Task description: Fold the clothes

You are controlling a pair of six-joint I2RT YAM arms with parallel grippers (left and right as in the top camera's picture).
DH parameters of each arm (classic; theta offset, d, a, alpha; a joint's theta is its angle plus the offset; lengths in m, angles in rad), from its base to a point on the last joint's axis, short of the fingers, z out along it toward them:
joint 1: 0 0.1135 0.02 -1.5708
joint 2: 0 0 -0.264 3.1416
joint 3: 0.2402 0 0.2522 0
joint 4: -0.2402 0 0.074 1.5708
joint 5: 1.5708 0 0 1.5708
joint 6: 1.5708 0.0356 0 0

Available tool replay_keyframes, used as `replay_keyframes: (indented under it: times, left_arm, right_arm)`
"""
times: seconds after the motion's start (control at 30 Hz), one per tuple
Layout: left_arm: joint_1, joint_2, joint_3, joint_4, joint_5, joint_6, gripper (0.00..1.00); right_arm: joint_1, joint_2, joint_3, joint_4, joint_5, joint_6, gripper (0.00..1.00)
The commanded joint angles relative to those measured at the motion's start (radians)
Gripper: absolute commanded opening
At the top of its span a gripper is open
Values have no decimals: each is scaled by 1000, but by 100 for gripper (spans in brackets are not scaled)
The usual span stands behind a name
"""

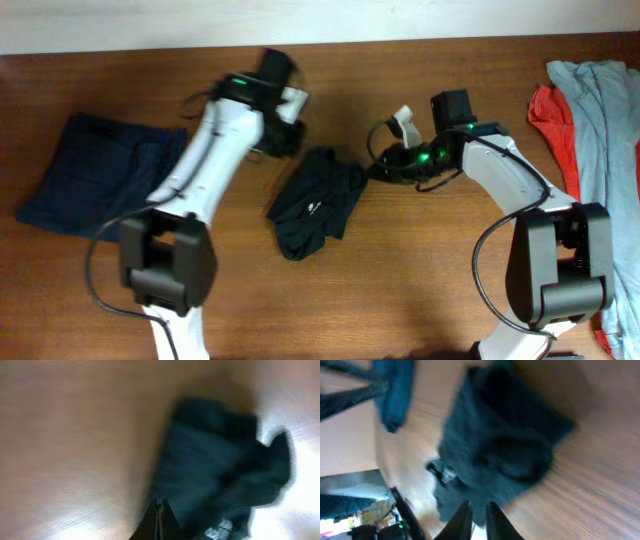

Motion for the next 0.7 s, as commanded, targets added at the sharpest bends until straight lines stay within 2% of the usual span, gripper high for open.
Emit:
replay_keyframes:
  times: [0.0, 0.2, 0.37, 0.5, 0.67]
  left_arm:
    - [72, 2, -20, 25, 122, 107, 1]
    - [138, 35, -25, 27, 132, 107, 0]
    - [189, 35, -25, -1, 235, 108, 0]
    - [200, 35, -25, -30, 238, 130, 0]
    - [201, 35, -25, -70, 238, 175, 0]
  right_arm:
    - [76, -16, 22, 75, -5, 163, 13]
    - [267, 0, 22, 174, 245, 227, 13]
    - [377, 53, 22, 189, 568, 269, 13]
    - [379, 102, 22, 189, 594, 268, 13]
    - [329, 78, 30, -12, 620, 178, 4]
